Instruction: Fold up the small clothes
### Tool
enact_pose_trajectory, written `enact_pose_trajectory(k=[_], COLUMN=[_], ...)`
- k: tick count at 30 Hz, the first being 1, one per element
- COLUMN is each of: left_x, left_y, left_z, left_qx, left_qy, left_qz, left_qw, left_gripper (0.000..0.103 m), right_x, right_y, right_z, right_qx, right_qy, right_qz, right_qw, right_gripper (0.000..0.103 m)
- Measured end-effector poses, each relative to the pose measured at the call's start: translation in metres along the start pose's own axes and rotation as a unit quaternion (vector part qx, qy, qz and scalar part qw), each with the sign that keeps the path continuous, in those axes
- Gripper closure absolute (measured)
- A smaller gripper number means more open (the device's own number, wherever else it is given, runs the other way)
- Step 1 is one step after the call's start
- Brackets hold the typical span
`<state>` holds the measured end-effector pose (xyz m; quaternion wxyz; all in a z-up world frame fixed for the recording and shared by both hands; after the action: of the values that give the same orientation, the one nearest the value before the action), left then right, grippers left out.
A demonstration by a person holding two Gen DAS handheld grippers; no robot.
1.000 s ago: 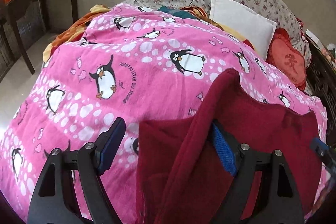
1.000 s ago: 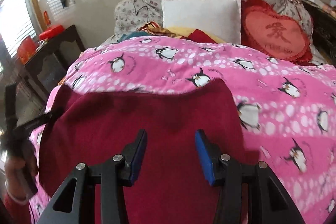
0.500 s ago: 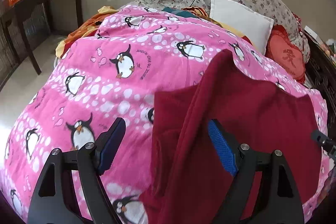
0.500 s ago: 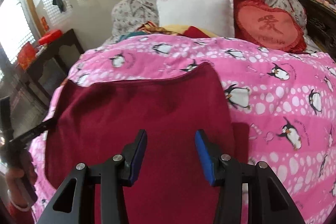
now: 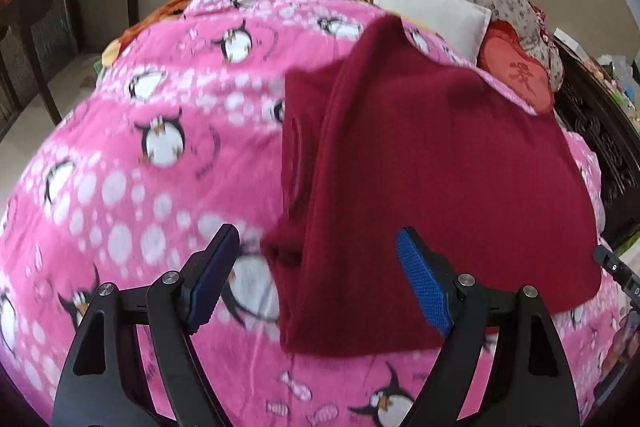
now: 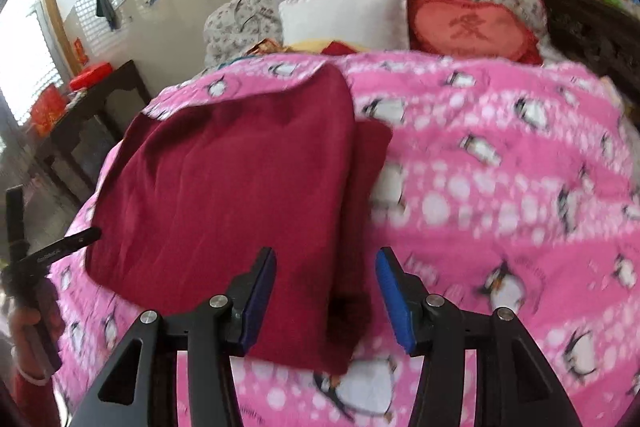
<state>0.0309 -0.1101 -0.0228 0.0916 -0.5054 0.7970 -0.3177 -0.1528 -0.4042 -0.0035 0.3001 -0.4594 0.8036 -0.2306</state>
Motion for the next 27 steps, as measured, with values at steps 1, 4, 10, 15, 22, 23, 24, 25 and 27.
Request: enact_pose_trajectory(k=[1, 4, 10, 15, 22, 23, 24, 25, 27], left_x=[0.001, 0.004, 0.008, 0.007, 0.006, 0.006, 0.005, 0.005, 0.003], left_y=[0.003, 0.014, 0.026, 0.031, 0.030, 0.030, 0.029, 0.028, 0.028], left_z=[0.001, 0.007, 0.007, 0.013, 0.007, 0.005, 0.003, 0.002, -0.002], left_qx=[-0.002, -0.013, -0.018, -0.015, 0.002, 0.006, 0.010, 0.012, 0.016], left_qy=[0.001, 0.002, 0.002, -0.005, -0.015, -0.017, -0.019, -0.019, -0.016], left_qz=[0.001, 0.005, 0.012, 0.012, 0.022, 0.021, 0.020, 0.020, 0.018], left_qw=[1.0000, 0.9999, 0.9998, 0.9998, 0.9996, 0.9996, 0.9996, 0.9996, 0.9996], left_gripper=[0.021, 0.021, 0.021, 0.021, 0.021, 0.021, 0.021, 0.021, 0.021], right_x=[-0.001, -0.006, -0.010, 0.005, -0.018, -0.030, -0.042, -0.054, -0.086], right_y=[0.005, 0.012, 0.019, 0.033, -0.006, -0.015, -0.021, -0.027, -0.040], right_z=[0.002, 0.006, -0.018, -0.003, -0.040, -0.042, -0.040, -0.035, -0.017], right_qx=[-0.004, 0.002, 0.022, -0.008, 0.071, 0.079, 0.079, 0.075, 0.065], right_qy=[-0.013, -0.005, -0.025, -0.004, -0.019, -0.034, -0.046, -0.054, -0.076], right_qz=[0.001, -0.036, -0.057, -0.052, -0.038, -0.041, -0.047, -0.055, -0.080], right_qw=[1.000, 0.999, 0.998, 0.999, 0.997, 0.995, 0.995, 0.994, 0.992], right_gripper=[0.053, 0.071, 0.096, 0.097, 0.091, 0.080, 0.073, 0.067, 0.067])
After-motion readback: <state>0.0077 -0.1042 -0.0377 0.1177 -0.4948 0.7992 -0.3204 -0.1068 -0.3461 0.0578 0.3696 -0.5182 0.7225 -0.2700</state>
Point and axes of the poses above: each gripper's, at about its wrist camera, not at the fingertips, and z roughly the way its jaws point, x to its right, y to its underside, the point moved 9 cm from there along z, roughly the way its jaws point, and after that the axes turned 3 degrees about z, right-handed, at the moved point
